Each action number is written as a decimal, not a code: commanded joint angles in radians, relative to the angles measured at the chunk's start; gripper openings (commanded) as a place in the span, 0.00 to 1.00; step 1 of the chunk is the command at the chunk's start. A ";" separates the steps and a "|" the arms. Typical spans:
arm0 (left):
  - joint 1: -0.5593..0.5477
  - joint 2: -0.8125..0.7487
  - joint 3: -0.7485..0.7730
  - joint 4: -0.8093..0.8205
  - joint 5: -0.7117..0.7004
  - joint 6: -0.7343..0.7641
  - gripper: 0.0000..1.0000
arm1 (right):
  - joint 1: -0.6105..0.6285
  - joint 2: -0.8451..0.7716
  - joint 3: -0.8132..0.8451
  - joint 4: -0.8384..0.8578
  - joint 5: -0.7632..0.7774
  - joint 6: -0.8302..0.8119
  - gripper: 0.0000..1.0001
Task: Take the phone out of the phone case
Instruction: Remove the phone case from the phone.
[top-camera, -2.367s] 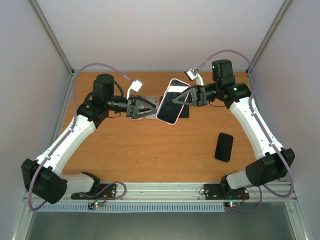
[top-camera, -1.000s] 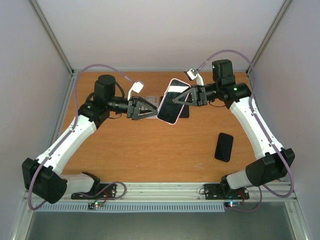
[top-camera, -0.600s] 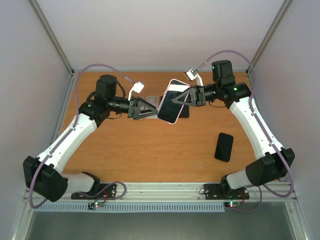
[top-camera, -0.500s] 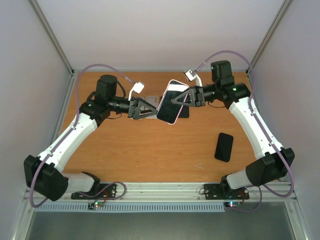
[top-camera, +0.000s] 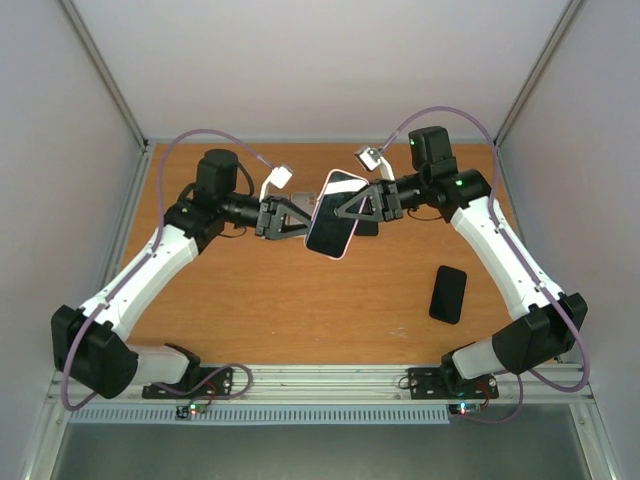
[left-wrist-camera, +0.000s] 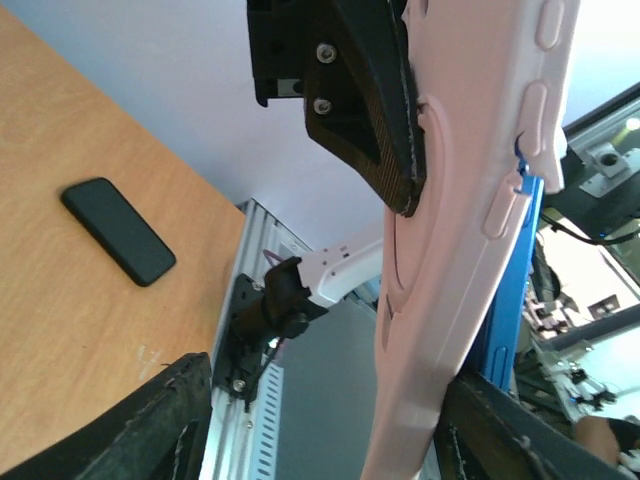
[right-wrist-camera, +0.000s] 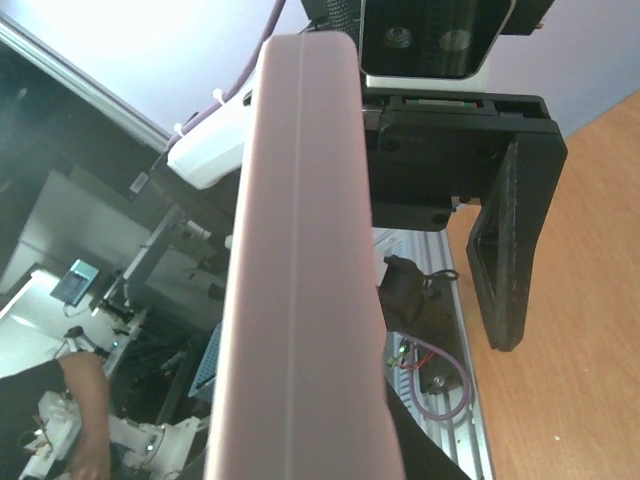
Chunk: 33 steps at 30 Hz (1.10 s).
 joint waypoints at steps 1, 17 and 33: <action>-0.043 0.043 0.010 0.152 -0.096 -0.088 0.58 | 0.114 0.003 -0.001 0.014 -0.208 -0.012 0.01; -0.083 0.054 -0.017 0.370 -0.014 -0.269 0.25 | 0.097 0.050 0.026 -0.038 -0.172 -0.060 0.01; -0.011 0.051 -0.133 0.627 -0.081 -0.545 0.00 | -0.088 0.396 0.593 -1.024 -0.174 -0.780 0.29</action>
